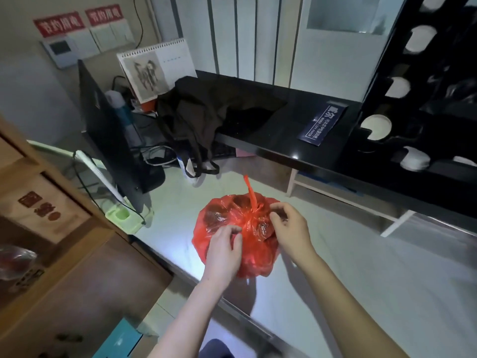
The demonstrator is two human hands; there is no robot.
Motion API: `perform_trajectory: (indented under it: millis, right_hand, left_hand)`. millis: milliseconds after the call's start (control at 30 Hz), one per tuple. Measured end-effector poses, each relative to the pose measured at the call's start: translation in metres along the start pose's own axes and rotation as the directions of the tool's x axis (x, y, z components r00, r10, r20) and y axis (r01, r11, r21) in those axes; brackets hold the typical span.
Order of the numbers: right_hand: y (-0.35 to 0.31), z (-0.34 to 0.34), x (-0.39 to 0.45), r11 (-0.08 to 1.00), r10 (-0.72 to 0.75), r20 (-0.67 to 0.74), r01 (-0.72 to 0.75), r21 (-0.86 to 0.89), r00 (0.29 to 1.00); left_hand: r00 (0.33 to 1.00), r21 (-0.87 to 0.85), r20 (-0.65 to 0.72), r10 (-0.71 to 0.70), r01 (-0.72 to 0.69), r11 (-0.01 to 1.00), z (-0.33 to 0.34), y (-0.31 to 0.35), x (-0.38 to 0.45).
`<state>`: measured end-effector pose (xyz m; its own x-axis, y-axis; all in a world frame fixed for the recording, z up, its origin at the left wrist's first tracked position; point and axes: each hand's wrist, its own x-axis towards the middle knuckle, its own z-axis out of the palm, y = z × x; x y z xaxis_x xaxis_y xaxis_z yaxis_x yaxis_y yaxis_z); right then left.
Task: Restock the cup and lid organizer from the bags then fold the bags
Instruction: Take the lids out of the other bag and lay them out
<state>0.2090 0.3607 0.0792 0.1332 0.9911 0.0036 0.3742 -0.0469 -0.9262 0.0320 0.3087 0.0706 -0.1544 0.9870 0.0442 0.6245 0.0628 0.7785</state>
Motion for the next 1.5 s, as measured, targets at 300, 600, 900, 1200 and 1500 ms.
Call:
perform_trajectory:
  millis: [300,600,900,1200,1500]
  right_hand:
    - [0.01,0.029,0.058,0.942,0.046,0.157,0.009,-0.335,0.987]
    - [0.003,0.029,0.067,0.958,0.05,0.083,-0.024,-0.285,0.995]
    - [-0.015,0.012,0.061,0.992,0.061,-0.134,-0.075,-0.104,0.989]
    - [-0.029,-0.009,0.044,0.998,0.047,-0.19,-0.052,-0.022,0.981]
    - [-0.031,-0.03,0.033,0.999,0.001,-0.406,-0.02,-0.043,0.914]
  left_hand:
    - [0.987,0.121,0.145,0.067,-0.085,0.989,0.008,-0.012,0.075]
    - [0.876,0.147,0.461,0.139,-0.231,0.962,0.01,-0.025,0.114]
    - [0.825,-0.063,0.477,0.304,-0.313,0.948,0.011,-0.015,0.125]
    - [0.83,-0.117,0.338,0.444,-0.431,0.895,0.019,-0.009,0.127]
    - [0.755,-0.069,0.269,0.598,-0.605,0.793,0.033,-0.004,0.135]
